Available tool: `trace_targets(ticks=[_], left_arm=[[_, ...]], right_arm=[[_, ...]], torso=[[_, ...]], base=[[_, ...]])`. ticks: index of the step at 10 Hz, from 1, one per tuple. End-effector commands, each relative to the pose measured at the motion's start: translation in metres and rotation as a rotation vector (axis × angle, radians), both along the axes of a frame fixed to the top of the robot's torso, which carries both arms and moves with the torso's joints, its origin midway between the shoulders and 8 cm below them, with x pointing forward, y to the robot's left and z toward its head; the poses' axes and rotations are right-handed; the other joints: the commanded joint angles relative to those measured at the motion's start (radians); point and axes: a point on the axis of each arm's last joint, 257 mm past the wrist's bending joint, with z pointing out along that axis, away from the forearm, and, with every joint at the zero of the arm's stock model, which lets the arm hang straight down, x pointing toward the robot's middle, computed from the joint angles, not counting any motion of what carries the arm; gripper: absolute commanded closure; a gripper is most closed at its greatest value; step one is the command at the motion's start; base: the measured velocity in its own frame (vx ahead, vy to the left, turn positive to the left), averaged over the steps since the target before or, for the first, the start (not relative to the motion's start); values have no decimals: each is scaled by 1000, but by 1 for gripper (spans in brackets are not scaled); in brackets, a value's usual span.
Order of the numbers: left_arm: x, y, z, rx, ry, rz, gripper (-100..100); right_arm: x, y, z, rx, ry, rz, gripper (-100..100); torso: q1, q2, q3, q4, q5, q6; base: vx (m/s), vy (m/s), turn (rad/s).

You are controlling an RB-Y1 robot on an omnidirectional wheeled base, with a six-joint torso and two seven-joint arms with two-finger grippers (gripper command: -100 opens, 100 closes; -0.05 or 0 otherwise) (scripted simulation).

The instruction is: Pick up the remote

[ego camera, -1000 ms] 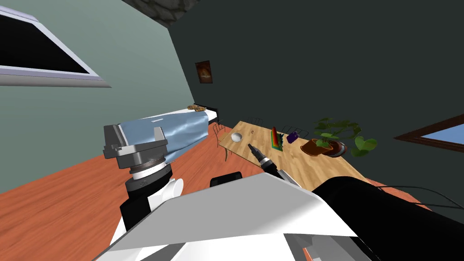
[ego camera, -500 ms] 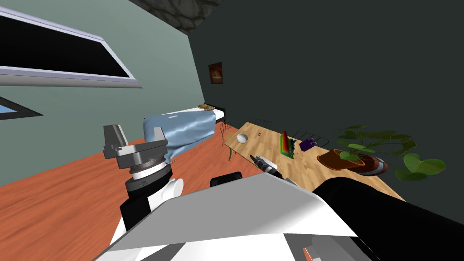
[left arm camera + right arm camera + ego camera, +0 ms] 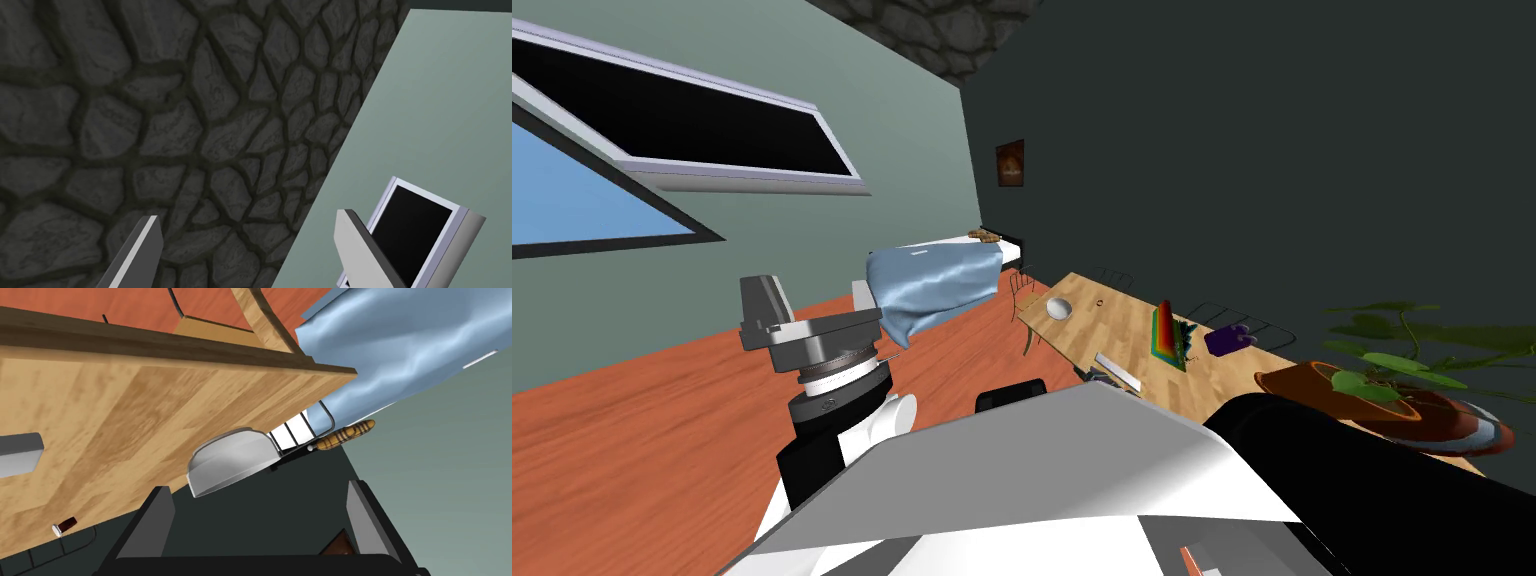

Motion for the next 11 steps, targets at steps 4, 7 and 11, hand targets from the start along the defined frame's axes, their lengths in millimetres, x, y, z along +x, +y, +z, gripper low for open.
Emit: trace_targets(ticks=[4,7,11], left_arm=[[0,0,0,0,0,0,0],[0,0,0,0,0,0,0],[0,0,0,0,0,0,0]], right_arm=[[-140,-51,-68,-209,342,102,-100],[-203,-75,-81,-281,480,151,-100],[-286,-104,-85,-363,656,221,-100]], torso=[[0,0,0,0,0,0],[-1,-1,0,0,0,0],[-3,-1,-1,0,-1,1]], base=[[6,5,415],[8,-7,274],[12,-35,282]])
